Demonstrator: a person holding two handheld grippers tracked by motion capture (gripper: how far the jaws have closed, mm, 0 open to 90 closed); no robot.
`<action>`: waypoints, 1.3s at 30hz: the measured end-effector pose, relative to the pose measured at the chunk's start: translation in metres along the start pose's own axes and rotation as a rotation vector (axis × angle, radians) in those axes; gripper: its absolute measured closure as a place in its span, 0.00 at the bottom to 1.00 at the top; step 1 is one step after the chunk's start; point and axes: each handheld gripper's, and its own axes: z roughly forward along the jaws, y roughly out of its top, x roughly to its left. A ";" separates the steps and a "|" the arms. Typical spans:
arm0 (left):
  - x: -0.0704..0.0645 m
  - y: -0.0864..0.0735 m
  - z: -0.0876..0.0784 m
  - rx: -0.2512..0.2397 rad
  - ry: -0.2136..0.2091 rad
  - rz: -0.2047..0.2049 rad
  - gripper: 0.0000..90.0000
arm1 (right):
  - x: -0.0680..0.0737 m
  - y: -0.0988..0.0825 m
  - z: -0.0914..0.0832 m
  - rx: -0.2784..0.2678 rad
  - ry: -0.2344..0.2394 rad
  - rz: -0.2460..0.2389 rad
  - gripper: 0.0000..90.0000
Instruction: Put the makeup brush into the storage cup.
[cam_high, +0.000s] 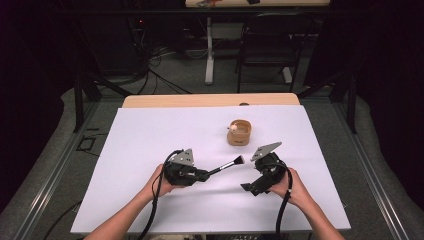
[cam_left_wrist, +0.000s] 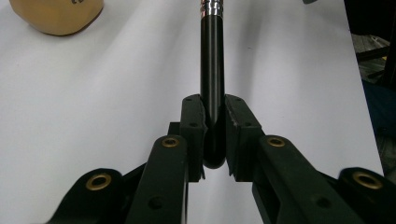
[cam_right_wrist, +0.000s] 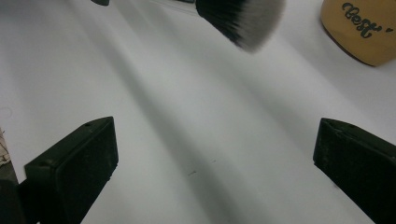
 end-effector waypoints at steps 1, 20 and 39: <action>0.000 0.000 0.000 -0.002 0.001 -0.001 0.88 | 0.001 0.000 0.001 -0.003 -0.002 -0.001 0.00; -0.003 0.002 0.005 -0.075 0.040 -0.036 0.89 | 0.005 0.001 0.002 -0.067 0.008 0.042 0.00; -0.002 0.003 0.012 -0.142 0.076 -0.070 0.89 | 0.010 0.008 0.010 -0.164 0.027 0.091 0.05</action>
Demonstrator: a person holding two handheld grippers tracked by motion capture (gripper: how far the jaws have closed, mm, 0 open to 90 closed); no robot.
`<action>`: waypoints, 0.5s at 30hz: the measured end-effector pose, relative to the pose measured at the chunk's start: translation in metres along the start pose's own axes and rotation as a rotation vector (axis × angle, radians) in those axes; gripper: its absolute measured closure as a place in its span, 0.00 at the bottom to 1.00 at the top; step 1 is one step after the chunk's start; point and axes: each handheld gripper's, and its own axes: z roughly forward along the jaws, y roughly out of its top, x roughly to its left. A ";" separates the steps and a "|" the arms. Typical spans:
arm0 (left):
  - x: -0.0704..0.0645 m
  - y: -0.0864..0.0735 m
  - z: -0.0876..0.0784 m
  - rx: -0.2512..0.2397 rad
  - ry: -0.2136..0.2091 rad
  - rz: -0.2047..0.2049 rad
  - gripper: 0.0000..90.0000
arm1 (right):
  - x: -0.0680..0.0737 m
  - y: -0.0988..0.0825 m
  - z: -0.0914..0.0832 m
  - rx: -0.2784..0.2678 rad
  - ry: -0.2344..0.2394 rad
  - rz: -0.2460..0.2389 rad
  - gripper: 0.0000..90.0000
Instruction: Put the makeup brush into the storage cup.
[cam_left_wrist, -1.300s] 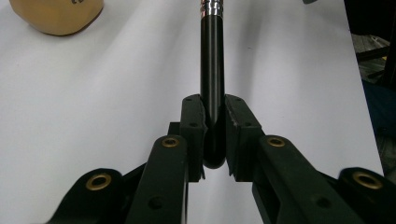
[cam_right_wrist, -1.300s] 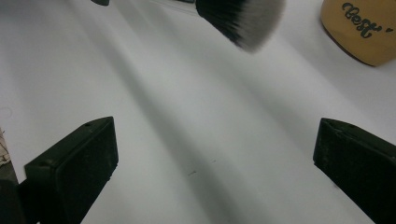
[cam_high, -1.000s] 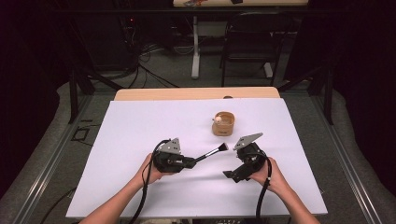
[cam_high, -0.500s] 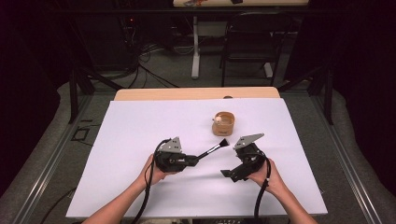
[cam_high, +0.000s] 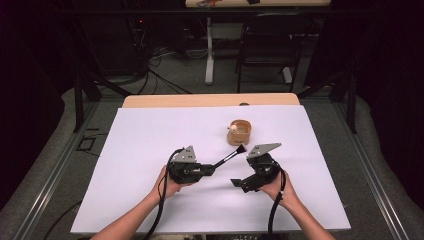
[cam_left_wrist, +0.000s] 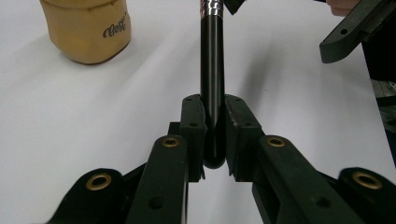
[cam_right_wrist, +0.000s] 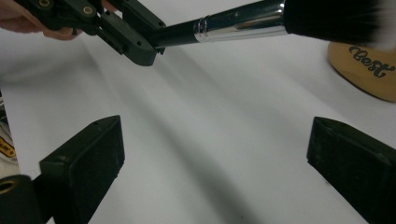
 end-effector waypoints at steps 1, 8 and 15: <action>-0.001 0.000 0.000 0.001 0.006 0.001 0.89 | 0.000 0.000 0.000 -0.006 -0.001 0.001 0.06; -0.002 0.000 0.003 -0.012 0.015 -0.002 0.89 | 0.001 0.003 0.004 -0.064 -0.008 0.028 0.20; -0.002 0.000 0.003 -0.019 0.038 0.006 0.88 | 0.002 0.008 0.005 -0.119 -0.010 0.053 0.28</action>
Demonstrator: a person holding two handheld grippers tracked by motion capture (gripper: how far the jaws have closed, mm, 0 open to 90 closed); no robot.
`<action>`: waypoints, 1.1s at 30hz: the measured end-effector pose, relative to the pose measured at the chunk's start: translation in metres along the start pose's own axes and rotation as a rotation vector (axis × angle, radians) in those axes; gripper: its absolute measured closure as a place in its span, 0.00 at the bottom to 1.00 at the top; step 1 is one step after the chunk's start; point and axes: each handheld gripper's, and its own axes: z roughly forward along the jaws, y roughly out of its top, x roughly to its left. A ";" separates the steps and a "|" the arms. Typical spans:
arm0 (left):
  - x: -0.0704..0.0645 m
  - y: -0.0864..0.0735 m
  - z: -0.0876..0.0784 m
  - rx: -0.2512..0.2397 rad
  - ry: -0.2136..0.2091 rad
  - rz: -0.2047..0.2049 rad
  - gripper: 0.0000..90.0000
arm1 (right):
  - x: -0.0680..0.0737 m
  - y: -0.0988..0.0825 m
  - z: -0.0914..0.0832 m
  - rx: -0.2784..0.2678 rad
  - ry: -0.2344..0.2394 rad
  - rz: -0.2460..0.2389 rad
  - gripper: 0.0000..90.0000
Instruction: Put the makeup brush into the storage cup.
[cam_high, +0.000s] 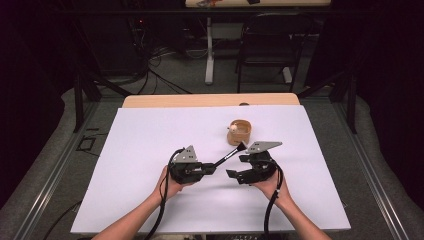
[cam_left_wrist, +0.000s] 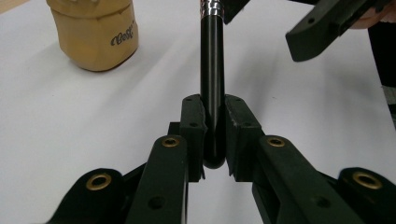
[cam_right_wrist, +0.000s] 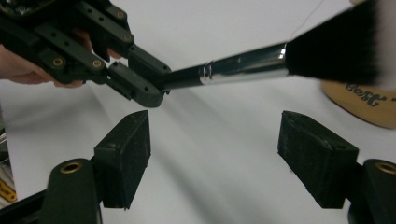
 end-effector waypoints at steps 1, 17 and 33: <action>0.000 0.000 0.001 -0.005 -0.007 -0.003 0.88 | 0.000 0.001 0.000 -0.005 -0.005 0.002 0.29; -0.002 0.000 0.005 -0.001 0.016 0.017 0.88 | -0.003 0.006 0.004 -0.091 -0.031 0.080 0.51; -0.006 -0.001 0.011 -0.002 0.010 0.024 0.88 | -0.007 0.006 0.003 -0.134 -0.044 0.127 0.59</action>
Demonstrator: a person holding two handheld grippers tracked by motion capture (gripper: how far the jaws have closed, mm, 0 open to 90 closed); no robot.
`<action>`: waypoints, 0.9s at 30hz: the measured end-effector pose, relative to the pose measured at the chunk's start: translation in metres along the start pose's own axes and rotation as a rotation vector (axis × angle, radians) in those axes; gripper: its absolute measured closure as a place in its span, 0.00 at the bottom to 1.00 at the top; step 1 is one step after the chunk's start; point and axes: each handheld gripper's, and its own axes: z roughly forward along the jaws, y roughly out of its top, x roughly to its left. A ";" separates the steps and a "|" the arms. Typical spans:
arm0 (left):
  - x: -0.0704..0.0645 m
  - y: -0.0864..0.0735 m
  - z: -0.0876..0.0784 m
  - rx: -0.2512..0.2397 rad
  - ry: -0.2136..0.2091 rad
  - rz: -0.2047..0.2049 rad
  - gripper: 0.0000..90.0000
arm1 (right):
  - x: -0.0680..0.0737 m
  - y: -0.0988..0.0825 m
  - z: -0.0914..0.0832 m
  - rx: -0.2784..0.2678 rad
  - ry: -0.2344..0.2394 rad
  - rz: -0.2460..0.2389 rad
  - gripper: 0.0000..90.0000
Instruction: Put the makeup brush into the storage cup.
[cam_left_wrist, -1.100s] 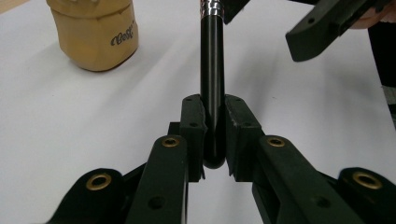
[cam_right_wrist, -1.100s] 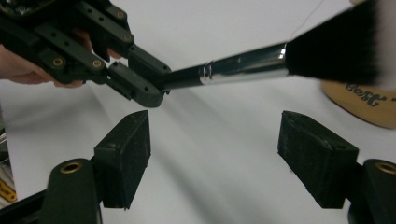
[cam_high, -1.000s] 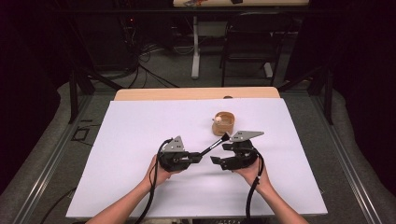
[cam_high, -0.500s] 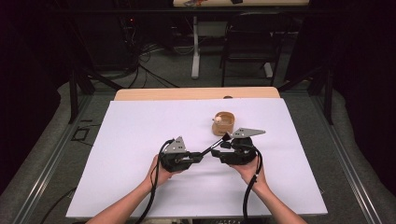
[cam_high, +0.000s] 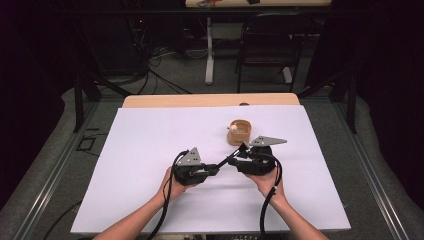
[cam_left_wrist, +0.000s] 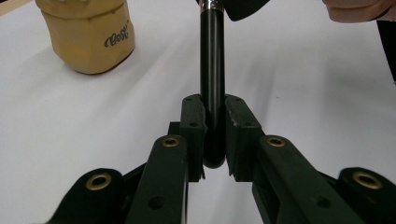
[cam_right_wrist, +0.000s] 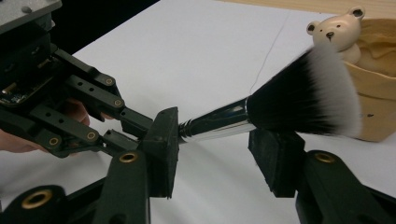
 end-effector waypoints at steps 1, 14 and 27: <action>0.000 0.000 0.000 0.005 0.004 0.004 0.88 | 0.000 0.000 0.000 -0.004 -0.004 -0.004 0.59; -0.004 -0.001 0.006 0.017 0.002 0.008 0.88 | 0.003 0.003 -0.005 -0.036 0.031 -0.003 0.69; -0.008 -0.004 0.013 0.050 0.010 0.034 0.88 | 0.008 0.005 -0.007 -0.039 0.150 0.017 0.84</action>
